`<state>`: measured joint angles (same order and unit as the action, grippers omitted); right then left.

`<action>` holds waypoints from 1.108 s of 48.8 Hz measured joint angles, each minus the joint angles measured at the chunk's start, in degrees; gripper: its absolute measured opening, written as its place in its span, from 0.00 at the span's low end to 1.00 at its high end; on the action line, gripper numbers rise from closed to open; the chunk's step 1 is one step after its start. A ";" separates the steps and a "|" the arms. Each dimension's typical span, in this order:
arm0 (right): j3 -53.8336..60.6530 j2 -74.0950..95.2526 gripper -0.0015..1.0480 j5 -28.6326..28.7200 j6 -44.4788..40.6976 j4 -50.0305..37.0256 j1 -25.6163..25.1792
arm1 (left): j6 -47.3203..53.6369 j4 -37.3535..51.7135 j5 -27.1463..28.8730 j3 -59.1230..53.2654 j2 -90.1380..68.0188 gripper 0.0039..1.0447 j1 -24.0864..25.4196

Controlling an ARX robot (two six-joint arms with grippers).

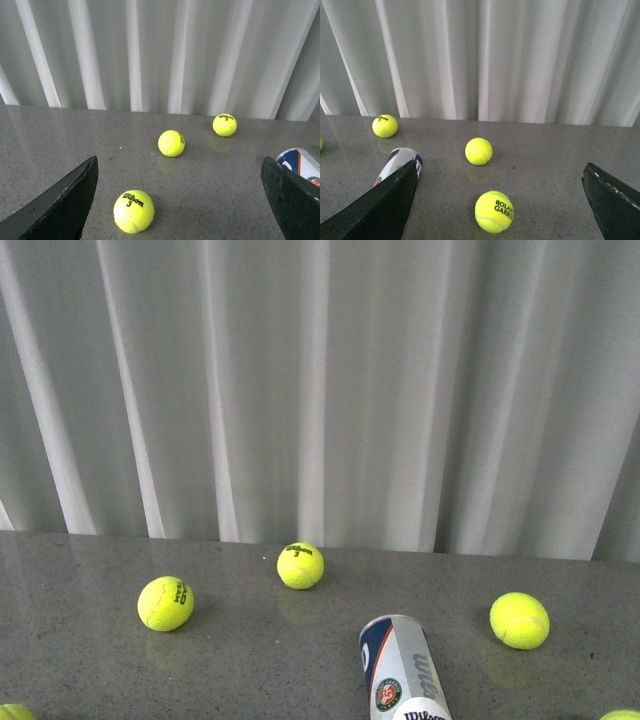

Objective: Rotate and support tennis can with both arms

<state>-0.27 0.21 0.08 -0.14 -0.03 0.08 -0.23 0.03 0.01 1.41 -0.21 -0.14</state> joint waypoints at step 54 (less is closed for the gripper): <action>-48.41 91.08 0.93 12.24 17.99 8.74 10.45 | 0.00 0.00 0.00 0.00 0.02 0.94 0.00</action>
<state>-48.69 91.29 12.32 17.85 8.71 10.52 -0.23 0.03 0.01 1.41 -0.19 -0.14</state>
